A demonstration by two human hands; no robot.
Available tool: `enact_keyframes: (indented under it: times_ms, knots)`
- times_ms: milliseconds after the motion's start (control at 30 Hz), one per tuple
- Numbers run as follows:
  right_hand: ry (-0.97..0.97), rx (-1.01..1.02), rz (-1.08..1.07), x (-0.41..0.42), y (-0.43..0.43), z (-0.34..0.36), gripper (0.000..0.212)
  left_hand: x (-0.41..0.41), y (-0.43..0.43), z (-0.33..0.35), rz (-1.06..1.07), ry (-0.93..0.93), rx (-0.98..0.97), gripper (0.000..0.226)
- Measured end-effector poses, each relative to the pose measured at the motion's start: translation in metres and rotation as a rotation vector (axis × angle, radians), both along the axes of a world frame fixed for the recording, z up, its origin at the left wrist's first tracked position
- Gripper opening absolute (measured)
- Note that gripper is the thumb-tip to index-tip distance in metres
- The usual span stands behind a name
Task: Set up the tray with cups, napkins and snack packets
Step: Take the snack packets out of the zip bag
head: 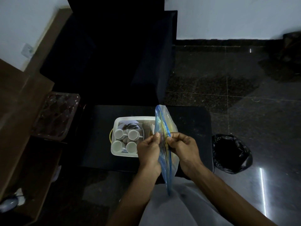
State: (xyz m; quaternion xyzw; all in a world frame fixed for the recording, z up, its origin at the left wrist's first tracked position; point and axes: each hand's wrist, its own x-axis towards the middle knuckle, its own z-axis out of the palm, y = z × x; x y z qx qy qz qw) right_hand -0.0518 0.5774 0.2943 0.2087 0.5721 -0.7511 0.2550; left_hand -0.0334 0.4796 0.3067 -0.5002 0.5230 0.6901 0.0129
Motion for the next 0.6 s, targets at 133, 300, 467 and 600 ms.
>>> enact_keyframes:
  times_ms: [133,300,467,600]
  knots:
    - [-0.086,-0.101,-0.096,-0.004,0.008,-0.002,0.026,-0.007,-0.010,-0.001,0.103,-0.013,0.146,0.025]
    - [-0.071,-0.119,-0.141,-0.005,0.024,-0.008,0.020,-0.007,-0.026,-0.002,0.149,0.046,0.135,0.020]
    - [-0.056,-0.057,-0.115,-0.008,0.048,-0.010,0.023,-0.007,-0.053,-0.002,0.176,0.100,0.076,0.018]
    - [-0.022,0.033,-0.057,-0.007,0.051,-0.005,0.021,-0.008,-0.059,-0.002,0.144,0.128,0.020,0.019]
